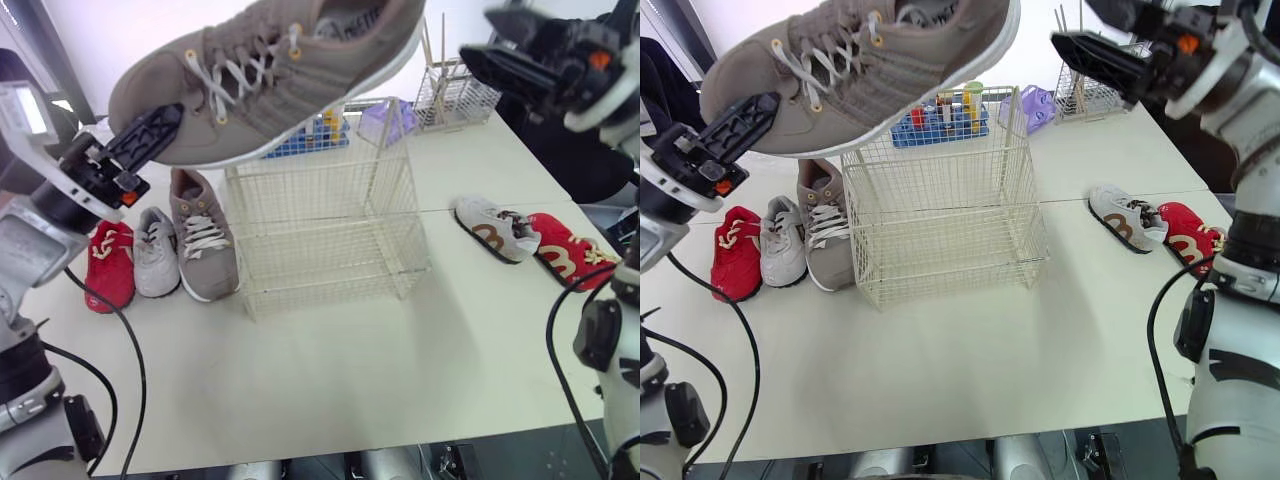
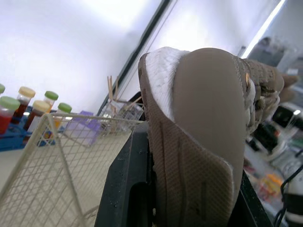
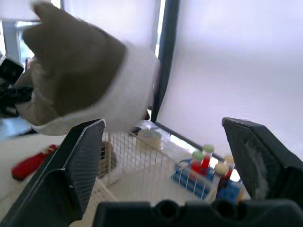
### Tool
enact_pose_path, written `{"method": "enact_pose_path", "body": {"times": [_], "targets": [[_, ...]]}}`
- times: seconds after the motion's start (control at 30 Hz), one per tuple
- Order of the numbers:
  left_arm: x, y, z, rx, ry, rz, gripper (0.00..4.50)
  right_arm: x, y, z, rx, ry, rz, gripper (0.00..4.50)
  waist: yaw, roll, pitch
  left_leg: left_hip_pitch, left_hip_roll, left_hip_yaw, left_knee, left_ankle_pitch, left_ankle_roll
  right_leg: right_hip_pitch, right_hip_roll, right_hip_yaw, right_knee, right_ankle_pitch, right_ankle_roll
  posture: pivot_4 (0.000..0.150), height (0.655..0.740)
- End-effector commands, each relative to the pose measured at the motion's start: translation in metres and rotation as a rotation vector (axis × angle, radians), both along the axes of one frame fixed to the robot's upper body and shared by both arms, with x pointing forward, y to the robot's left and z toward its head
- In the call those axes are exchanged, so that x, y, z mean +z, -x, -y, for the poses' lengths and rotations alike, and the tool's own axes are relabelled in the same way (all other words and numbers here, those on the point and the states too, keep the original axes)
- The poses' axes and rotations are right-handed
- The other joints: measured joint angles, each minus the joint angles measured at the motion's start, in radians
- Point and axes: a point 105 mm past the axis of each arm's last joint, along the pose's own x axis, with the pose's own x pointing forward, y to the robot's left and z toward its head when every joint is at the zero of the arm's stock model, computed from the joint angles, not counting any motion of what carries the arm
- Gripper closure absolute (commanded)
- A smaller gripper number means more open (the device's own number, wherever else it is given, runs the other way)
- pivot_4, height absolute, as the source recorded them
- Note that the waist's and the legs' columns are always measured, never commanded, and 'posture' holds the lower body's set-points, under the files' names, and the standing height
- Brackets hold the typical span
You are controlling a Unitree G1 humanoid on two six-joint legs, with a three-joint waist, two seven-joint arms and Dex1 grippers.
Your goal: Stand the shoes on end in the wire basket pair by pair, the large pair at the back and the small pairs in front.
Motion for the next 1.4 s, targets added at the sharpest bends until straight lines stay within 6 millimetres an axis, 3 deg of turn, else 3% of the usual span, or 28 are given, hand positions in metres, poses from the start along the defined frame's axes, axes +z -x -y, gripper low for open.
{"method": "enact_pose_path", "body": {"times": [0.03, 0.2, 0.53, 0.83, 1.33, 1.4], "targets": [[0.023, 0.016, 0.006, -0.026, 0.082, 0.117, 4.00, -0.015, 0.010, -0.017, 0.109, -0.151, -0.112, 0.04, -0.007, 0.000, 0.000, 0.000, 0.000, 0.000, 0.000, 0.000, 0.000, 0.000, 0.000, 0.000, 0.001, 0.000, 0.000, 0.150, 0.7400], [0.017, 0.009, 0.017, -0.040, 0.129, 0.098, 4.00, -0.037, 0.021, -0.066, 0.270, -0.237, -0.184, 0.04, -0.005, 0.000, 0.000, 0.000, 0.000, 0.001, 0.000, 0.001, -0.002, -0.005, 0.003, 0.001, 0.009, 0.000, 0.000, 0.150, 0.7400], [0.006, 0.007, 0.032, -0.062, 0.142, 0.074, 4.00, -0.013, 0.022, -0.115, 0.384, -0.309, -0.076, 0.04, -0.001, 0.000, 0.000, 0.000, 0.000, 0.001, 0.003, 0.001, -0.002, -0.004, 0.003, 0.000, 0.009, 0.000, 0.000, 0.150, 0.7400], [-0.007, 0.005, 0.034, -0.027, 0.140, 0.035, 4.00, 0.011, 0.022, -0.125, 0.434, -0.377, 0.003, 0.04, -0.002, 0.000, 0.000, 0.000, 0.000, 0.001, 0.003, 0.001, -0.002, -0.004, 0.003, 0.000, 0.009, 0.000, 0.000, 0.150, 0.7400], [-0.019, 0.007, 0.042, -0.030, 0.103, 0.000, 4.00, 0.026, 0.018, -0.125, 0.480, -0.442, 0.004, 0.04, -0.004, 0.000, 0.000, 0.000, 0.000, 0.001, 0.002, 0.001, -0.002, -0.004, 0.003, 0.000, 0.008, 0.000, 0.000, 0.150, 0.7400], [-0.020, 0.007, 0.042, -0.029, 0.099, -0.003, 4.00, 0.028, 0.017, -0.124, 0.481, -0.454, 0.005, 0.80, -0.004, 0.000, 0.000, 0.000, 0.000, 0.001, 0.002, 0.001, -0.002, -0.004, 0.003, 0.000, 0.008, 0.000, 0.000, 0.150, 0.7400]]}}
